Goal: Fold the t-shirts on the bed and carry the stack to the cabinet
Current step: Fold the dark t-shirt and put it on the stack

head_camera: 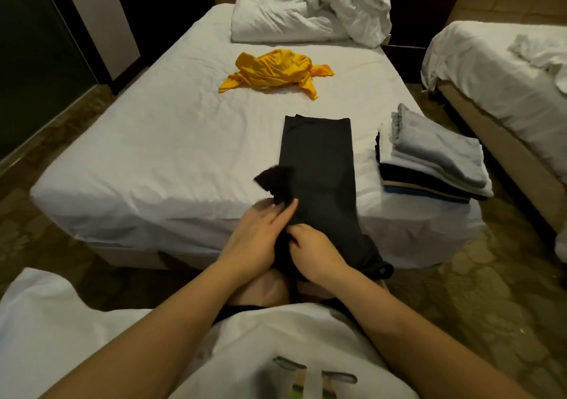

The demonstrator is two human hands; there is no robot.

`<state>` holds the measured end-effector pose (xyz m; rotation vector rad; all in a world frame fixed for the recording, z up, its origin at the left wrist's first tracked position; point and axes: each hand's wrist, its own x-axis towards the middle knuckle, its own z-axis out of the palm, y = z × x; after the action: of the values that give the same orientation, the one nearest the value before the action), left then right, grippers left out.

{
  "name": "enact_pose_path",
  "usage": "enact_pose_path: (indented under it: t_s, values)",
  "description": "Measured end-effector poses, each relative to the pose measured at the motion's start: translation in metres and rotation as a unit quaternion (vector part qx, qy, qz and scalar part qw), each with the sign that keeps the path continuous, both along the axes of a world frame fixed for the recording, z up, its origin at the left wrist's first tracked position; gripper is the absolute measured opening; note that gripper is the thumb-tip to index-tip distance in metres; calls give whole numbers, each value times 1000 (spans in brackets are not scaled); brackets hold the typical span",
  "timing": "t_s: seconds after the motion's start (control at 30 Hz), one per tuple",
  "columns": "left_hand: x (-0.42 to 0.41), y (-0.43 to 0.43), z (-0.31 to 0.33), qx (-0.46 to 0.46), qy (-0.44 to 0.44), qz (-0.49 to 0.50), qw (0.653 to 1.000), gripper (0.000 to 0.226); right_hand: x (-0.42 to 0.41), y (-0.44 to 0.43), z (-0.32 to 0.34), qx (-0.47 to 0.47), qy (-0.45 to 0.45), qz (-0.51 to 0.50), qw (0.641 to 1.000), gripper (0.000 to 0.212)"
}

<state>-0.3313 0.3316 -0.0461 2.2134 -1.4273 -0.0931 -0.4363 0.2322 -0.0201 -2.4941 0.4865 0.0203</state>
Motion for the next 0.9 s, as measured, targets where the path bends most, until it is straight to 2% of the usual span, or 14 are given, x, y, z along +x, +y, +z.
enact_pose_path:
  t_s: [0.1,0.2,0.23,0.27,0.33,0.37,0.4,0.47,0.6,0.67,0.77,0.8,0.83,0.9]
  values:
    - [3,5,0,-7,82,-49,995,73,-2,-9,3,125,-73,-162,976,32]
    - [5,15,1,-32,160,-73,984,79,-2,-20,11,352,-125,-318,872,27]
    - [5,18,4,-53,183,-74,979,78,-1,-23,15,369,-121,-330,860,25]
    - [3,19,5,-60,193,-73,977,76,-2,-27,17,329,-109,-318,882,26]
    - [0,21,10,-52,198,-51,977,74,-4,-35,18,125,-50,-239,962,40]
    - [-1,22,11,-39,202,-40,978,73,-5,-38,19,18,-17,-186,982,49]
    - [-2,23,13,-29,202,-33,978,71,-5,-40,19,-70,14,-134,988,56]
    - [-1,25,14,-18,201,-25,979,67,0,-42,17,-167,54,-44,984,57]
    - [-1,26,14,-15,190,-15,982,58,11,-54,9,-222,29,55,973,33]
    - [-2,26,15,-11,175,-7,985,54,15,-62,13,-244,-40,50,968,26]
    - [-1,27,13,-18,160,-3,987,53,5,-67,14,-301,-180,58,935,23]
    - [0,27,12,-16,155,-10,988,52,-2,-68,9,-323,-183,76,925,26]
    - [1,27,10,-8,149,-19,989,51,-8,-72,4,-315,-152,91,932,29]
    - [2,26,9,10,141,-31,989,50,-15,-79,0,-232,-74,86,966,33]
